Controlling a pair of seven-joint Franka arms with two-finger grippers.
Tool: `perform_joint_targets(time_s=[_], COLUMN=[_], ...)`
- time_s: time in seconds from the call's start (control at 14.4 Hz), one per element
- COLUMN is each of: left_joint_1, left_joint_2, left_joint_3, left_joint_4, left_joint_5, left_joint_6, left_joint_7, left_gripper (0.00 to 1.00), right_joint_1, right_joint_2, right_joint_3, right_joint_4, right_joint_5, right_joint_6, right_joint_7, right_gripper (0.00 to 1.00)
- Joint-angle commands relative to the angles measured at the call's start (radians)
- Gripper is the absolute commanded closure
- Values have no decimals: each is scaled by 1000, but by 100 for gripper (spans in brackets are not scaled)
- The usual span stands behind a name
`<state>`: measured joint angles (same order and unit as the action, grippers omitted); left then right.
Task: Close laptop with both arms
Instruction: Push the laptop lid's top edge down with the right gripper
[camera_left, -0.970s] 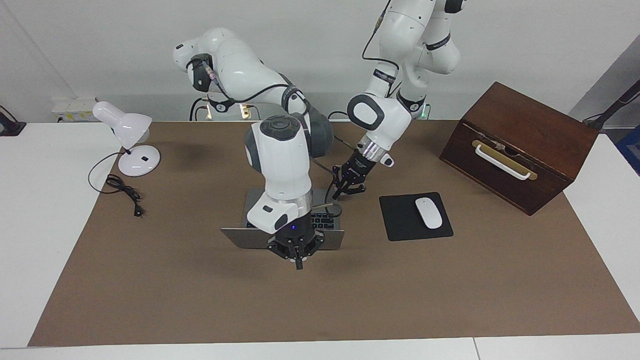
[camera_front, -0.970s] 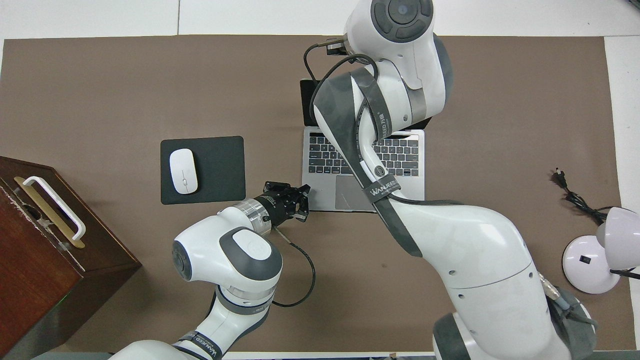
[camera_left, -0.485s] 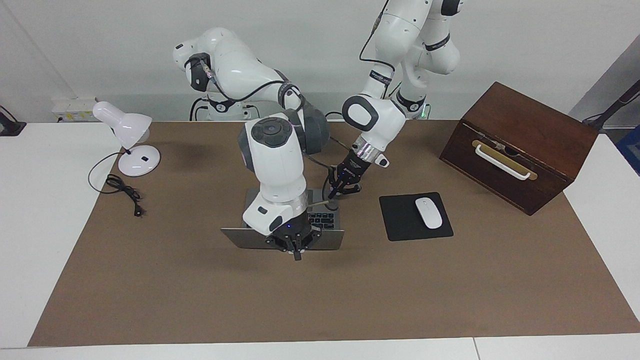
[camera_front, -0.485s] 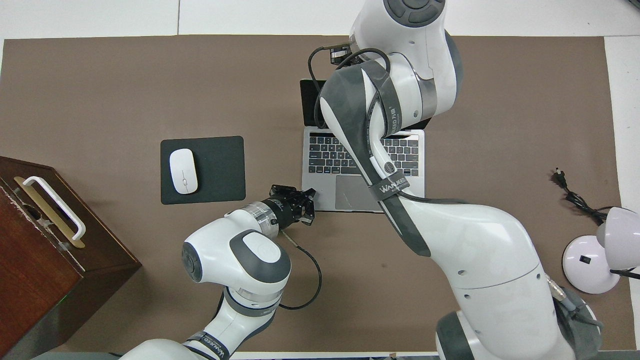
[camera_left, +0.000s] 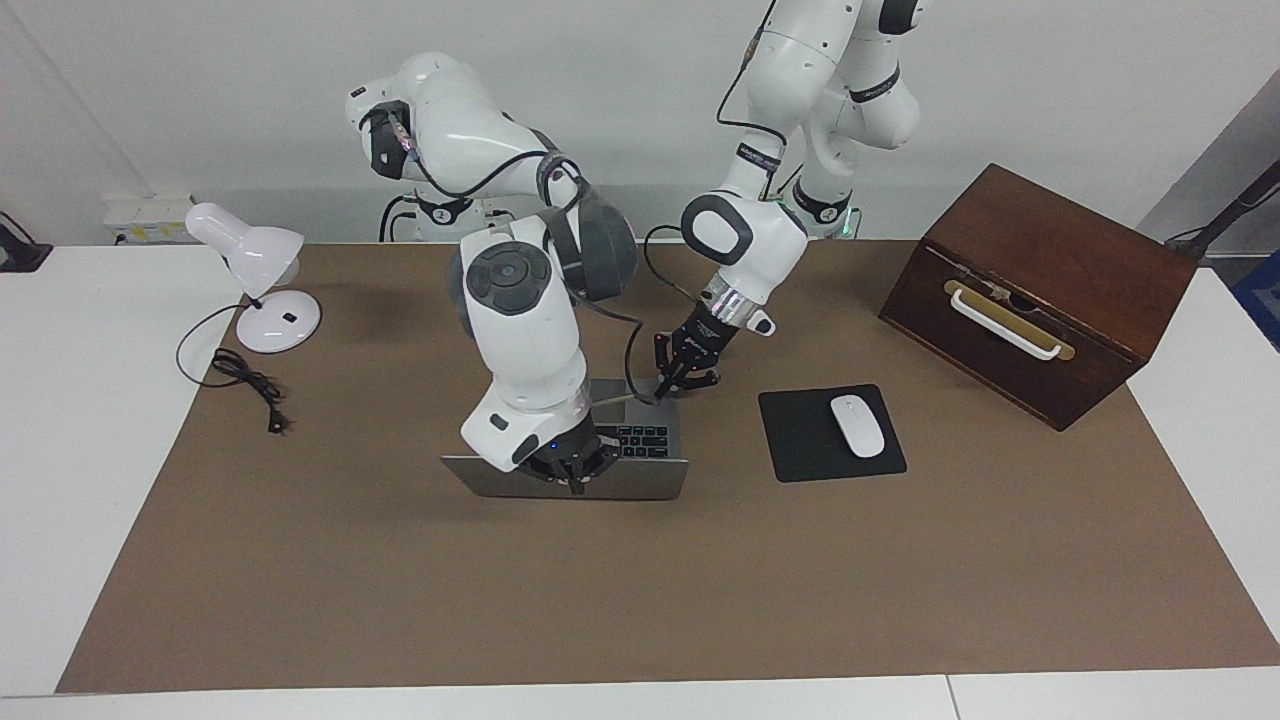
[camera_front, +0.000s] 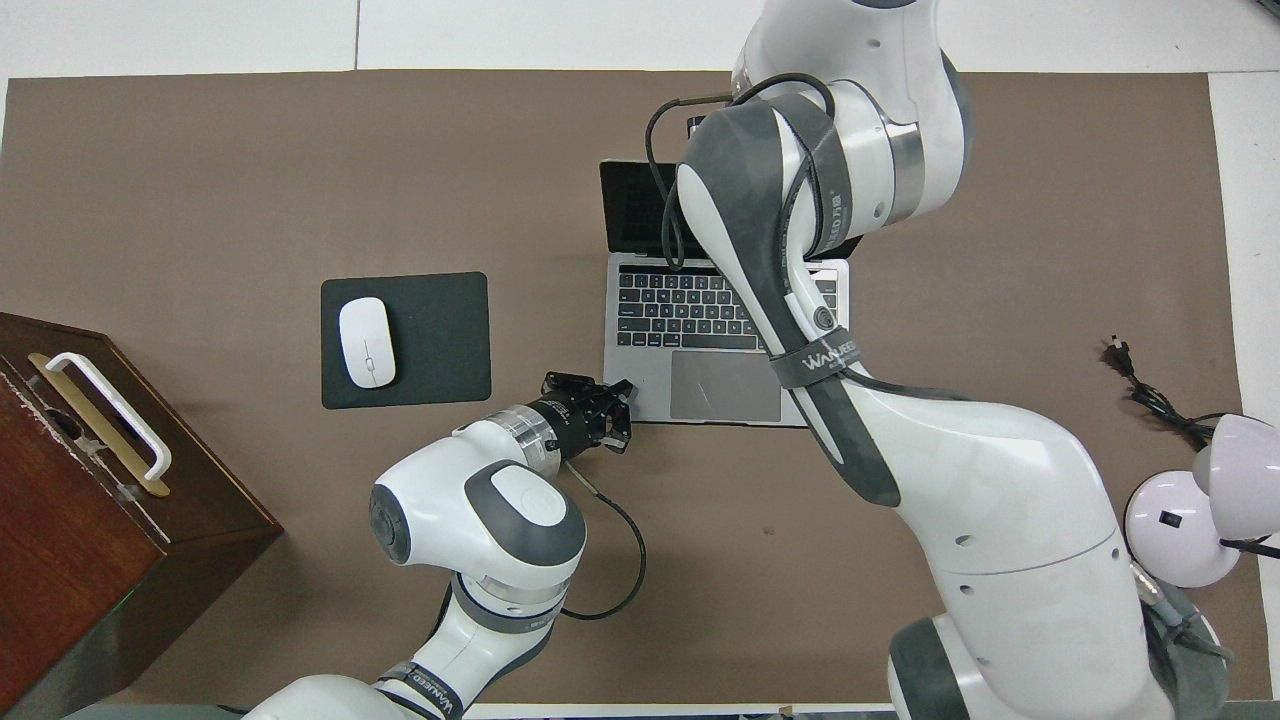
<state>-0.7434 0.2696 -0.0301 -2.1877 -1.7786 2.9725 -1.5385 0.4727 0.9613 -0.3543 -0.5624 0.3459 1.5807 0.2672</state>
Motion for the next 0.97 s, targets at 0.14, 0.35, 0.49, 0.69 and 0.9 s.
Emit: perform_joint_targets(time_s=[0.14,0.35,0.49,0.69,0.9], left_joint_1=[-27,-27,-27,-27,-27], left_joint_2=[30,30,30,30,30], left_joint_3=[9,9,9,9,9], left_joint_4=[17,16,16,14,13], left_joint_5=[-21,-21,-22,-21,-18], left_joint_6=[25,25,25,25,25], left_joint_7=[-6,-6,-6,-6,-6], left_gripper=[100,100,100,100,100], right_joint_1=[-17,-20,-20,-28,-48], right_joint_2=[-10,-10,-12,-13,-18], right_joint_3=[-9,-11,-8,-5,-9], right_joint_4=[1,1,1,2,2], right_joint_5=[60,93,94,102,176], right_joint_6=[-90,-117,-163,-244,-324], right_joint_7=[-25,-23,-23,-25,-23], right_gripper=[100,100,100,100,100])
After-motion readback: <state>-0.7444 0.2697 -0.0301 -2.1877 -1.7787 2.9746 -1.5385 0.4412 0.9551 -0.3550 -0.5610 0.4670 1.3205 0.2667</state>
